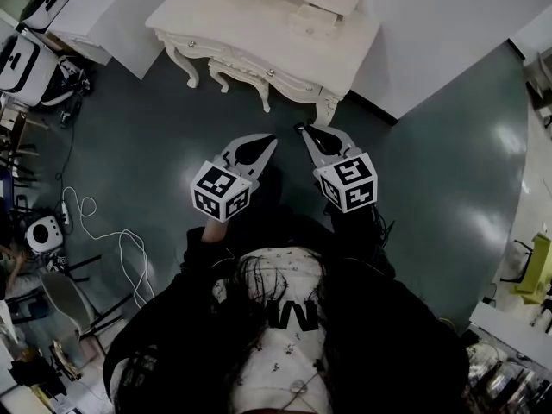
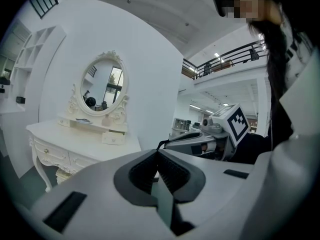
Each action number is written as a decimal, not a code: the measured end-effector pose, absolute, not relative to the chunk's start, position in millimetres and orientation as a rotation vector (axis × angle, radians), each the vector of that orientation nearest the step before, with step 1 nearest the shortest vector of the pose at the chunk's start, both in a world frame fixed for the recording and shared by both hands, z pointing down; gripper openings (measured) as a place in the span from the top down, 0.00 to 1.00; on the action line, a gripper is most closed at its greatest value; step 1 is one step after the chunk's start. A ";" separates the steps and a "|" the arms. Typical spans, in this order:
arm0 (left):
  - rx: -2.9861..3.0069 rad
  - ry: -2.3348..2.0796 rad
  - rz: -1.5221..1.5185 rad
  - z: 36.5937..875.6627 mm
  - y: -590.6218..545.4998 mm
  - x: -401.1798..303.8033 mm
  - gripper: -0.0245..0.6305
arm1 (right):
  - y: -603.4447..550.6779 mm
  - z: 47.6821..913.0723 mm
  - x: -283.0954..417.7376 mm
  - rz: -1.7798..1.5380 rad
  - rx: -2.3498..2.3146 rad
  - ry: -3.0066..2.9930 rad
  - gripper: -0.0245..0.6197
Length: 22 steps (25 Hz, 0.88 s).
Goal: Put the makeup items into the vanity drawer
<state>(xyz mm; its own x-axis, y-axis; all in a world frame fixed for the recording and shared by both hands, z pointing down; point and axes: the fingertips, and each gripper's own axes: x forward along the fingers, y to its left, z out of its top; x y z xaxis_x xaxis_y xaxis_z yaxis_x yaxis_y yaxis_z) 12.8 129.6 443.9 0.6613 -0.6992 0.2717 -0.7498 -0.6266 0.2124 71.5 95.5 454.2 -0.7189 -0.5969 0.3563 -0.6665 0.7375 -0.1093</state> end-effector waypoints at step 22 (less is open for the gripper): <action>2.651 -0.968 0.244 436.7 -96.9 -59.5 0.96 | -115.3 458.2 2.7 0.387 1.130 -2.541 0.93</action>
<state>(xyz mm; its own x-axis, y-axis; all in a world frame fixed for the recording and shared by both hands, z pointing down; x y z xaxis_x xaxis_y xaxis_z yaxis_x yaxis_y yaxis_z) -59.5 -96.9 436.7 0.7577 -0.5980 0.2614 -0.6504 -0.7250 0.2268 2.7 -115.3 458.2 -0.6301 -0.6629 0.4044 -0.7533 0.6483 -0.1110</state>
